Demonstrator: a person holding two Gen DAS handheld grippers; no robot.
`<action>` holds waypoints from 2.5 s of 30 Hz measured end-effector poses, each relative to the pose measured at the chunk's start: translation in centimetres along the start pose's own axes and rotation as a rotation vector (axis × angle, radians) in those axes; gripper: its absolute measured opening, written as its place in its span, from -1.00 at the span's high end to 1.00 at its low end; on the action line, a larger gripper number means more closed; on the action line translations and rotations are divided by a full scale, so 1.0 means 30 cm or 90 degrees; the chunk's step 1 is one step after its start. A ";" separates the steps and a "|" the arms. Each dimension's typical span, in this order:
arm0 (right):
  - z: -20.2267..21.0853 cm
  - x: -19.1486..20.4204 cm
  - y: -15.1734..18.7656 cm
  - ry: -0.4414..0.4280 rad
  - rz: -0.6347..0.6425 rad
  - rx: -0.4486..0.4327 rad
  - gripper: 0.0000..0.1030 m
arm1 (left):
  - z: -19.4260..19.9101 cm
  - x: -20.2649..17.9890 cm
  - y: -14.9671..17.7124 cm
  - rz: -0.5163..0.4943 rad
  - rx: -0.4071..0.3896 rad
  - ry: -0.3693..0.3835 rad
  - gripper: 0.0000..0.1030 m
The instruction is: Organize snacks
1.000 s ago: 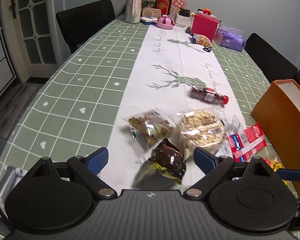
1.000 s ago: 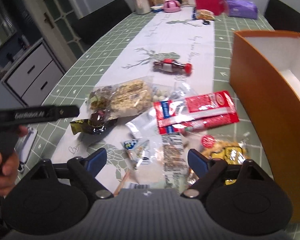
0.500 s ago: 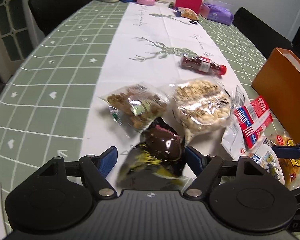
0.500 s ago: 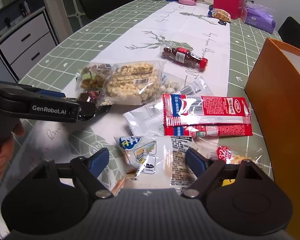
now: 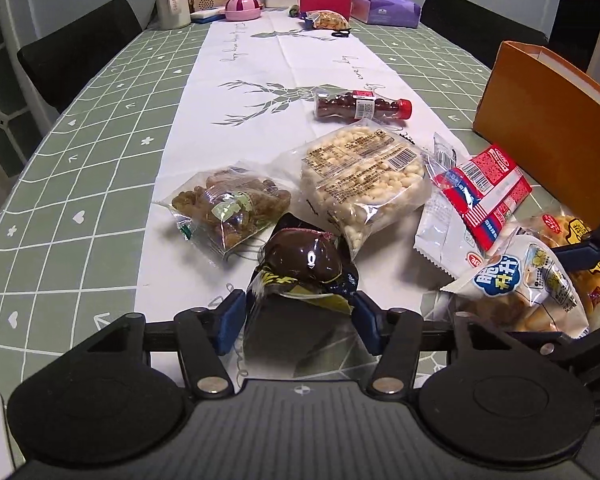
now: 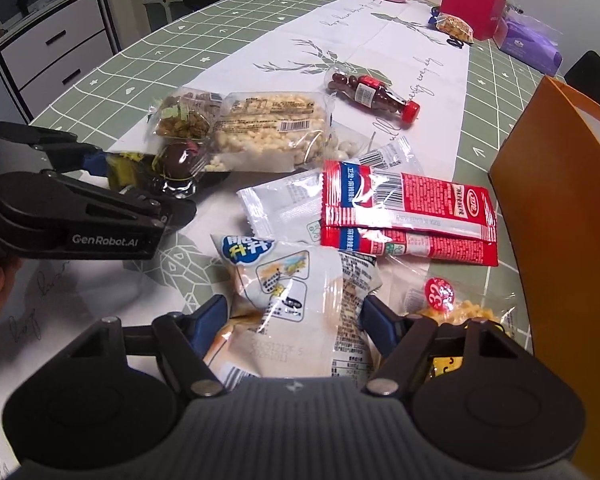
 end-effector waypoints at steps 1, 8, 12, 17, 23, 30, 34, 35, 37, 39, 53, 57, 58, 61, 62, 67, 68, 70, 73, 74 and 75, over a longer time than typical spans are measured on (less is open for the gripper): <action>0.004 -0.002 0.000 -0.003 -0.004 -0.001 -0.35 | 0.002 0.004 0.002 0.003 -0.003 0.004 -0.21; 0.023 -0.016 -0.007 -0.018 -0.026 -0.014 -0.30 | 0.023 0.030 0.013 0.024 -0.021 0.024 0.11; 0.030 -0.018 -0.011 -0.025 -0.033 -0.019 -0.30 | 0.038 0.055 0.021 0.055 -0.027 0.039 0.44; 0.043 -0.023 -0.011 -0.030 -0.036 -0.024 -0.30 | 0.078 0.089 0.044 0.073 -0.049 0.045 0.99; 0.058 -0.024 -0.018 -0.033 -0.040 -0.031 -0.30 | 0.138 0.123 0.046 0.105 -0.089 0.042 0.37; 0.073 -0.036 -0.022 -0.036 -0.053 -0.040 -0.30 | 0.155 0.026 -0.029 -0.076 -0.151 0.054 -0.60; 0.073 -0.046 -0.019 -0.039 -0.063 -0.038 -0.30 | 0.087 -0.085 0.015 -0.297 -0.129 0.055 -0.56; 0.072 -0.047 -0.019 -0.041 -0.065 -0.038 -0.30 | 0.067 -0.102 0.027 -0.338 -0.125 0.060 -0.56; 0.071 -0.049 -0.018 -0.042 -0.069 -0.037 -0.30 | 0.026 -0.119 0.032 -0.387 -0.115 0.064 -0.56; 0.071 -0.051 -0.019 -0.045 -0.073 -0.037 -0.30 | -0.011 -0.126 0.025 -0.409 -0.114 0.067 -0.56; 0.059 -0.082 0.002 -0.056 -0.103 -0.028 -0.31 | -0.044 -0.090 -0.001 -0.335 -0.127 0.109 -0.14; 0.072 -0.088 -0.006 -0.056 -0.107 -0.036 -0.30 | 0.005 -0.077 0.002 -0.312 -0.139 0.123 -0.12; 0.076 -0.089 -0.008 -0.056 -0.108 -0.039 -0.30 | 0.019 -0.075 0.000 -0.309 -0.142 0.125 -0.12; 0.095 -0.092 -0.021 -0.053 -0.111 -0.049 -0.30 | 0.061 -0.068 -0.011 -0.302 -0.155 0.126 -0.11; 0.105 -0.092 -0.028 -0.050 -0.111 -0.054 -0.30 | 0.075 -0.067 -0.017 -0.299 -0.159 0.128 -0.11; 0.147 -0.103 -0.057 -0.043 -0.116 -0.077 -0.30 | 0.128 -0.067 -0.031 -0.301 -0.171 0.122 -0.10; 0.159 -0.106 -0.065 -0.042 -0.117 -0.083 -0.30 | 0.142 -0.069 -0.036 -0.299 -0.175 0.121 -0.10; 0.183 -0.112 -0.080 -0.041 -0.117 -0.096 -0.29 | 0.168 -0.074 -0.050 -0.297 -0.183 0.123 -0.09; 0.224 -0.129 -0.104 -0.034 -0.117 -0.118 -0.29 | 0.205 -0.095 -0.085 -0.299 -0.198 0.130 -0.08; 0.236 -0.137 -0.110 -0.031 -0.119 -0.124 -0.29 | 0.214 -0.104 -0.100 -0.298 -0.202 0.135 -0.08; 0.246 -0.146 -0.115 -0.029 -0.122 -0.128 -0.28 | 0.221 -0.114 -0.112 -0.299 -0.206 0.138 -0.08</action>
Point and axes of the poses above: each gripper's, at about its wrist camera, not at the fingertips, and z roughly against the way its jaws point, x to its left, y to its underside, the point moved 1 cm from there along -z, roughly the way its jaws point, and after that the axes turned 15 degrees about -x, right-handed, at the moved point
